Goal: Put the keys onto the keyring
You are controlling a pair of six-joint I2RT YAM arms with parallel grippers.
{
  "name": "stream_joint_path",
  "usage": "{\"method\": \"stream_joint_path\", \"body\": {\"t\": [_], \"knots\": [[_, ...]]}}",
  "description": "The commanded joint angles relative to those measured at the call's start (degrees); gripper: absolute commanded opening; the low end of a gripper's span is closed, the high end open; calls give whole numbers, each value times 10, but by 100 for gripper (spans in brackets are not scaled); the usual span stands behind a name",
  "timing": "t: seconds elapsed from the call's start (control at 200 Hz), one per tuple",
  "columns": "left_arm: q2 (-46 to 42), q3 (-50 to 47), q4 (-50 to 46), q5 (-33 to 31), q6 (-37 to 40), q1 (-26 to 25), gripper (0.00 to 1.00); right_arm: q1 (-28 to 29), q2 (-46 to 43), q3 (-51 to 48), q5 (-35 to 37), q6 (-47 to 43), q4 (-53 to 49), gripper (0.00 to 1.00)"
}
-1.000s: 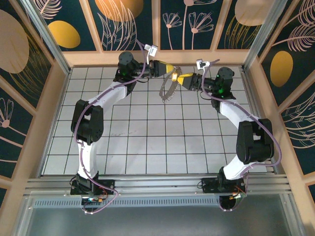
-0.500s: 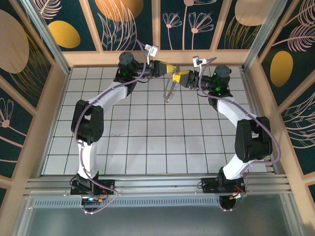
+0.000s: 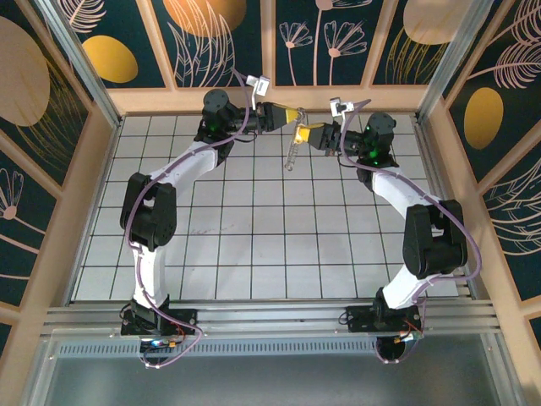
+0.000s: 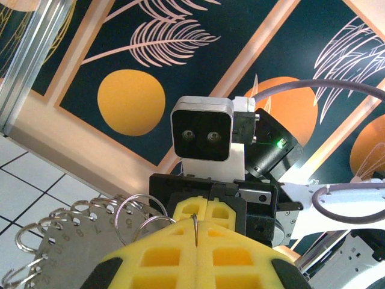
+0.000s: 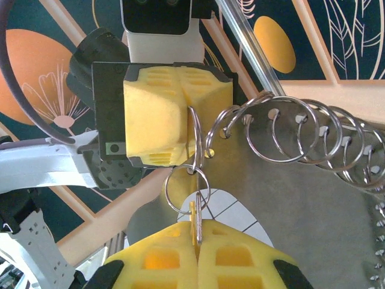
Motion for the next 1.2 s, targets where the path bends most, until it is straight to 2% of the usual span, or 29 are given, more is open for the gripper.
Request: {"method": "stream_joint_path", "body": {"t": [0.0,0.325,1.196], "knots": [[-39,-14,57,-34,-15,-3,0,11,-10,-10,-2,9,23,0],[-47,-34,82,-47,-27,-12,0,40,17,14,24,27,30,0],[-52,-57,117,-60,-43,-12,0,23,-3,-20,49,44,33,0]]}}
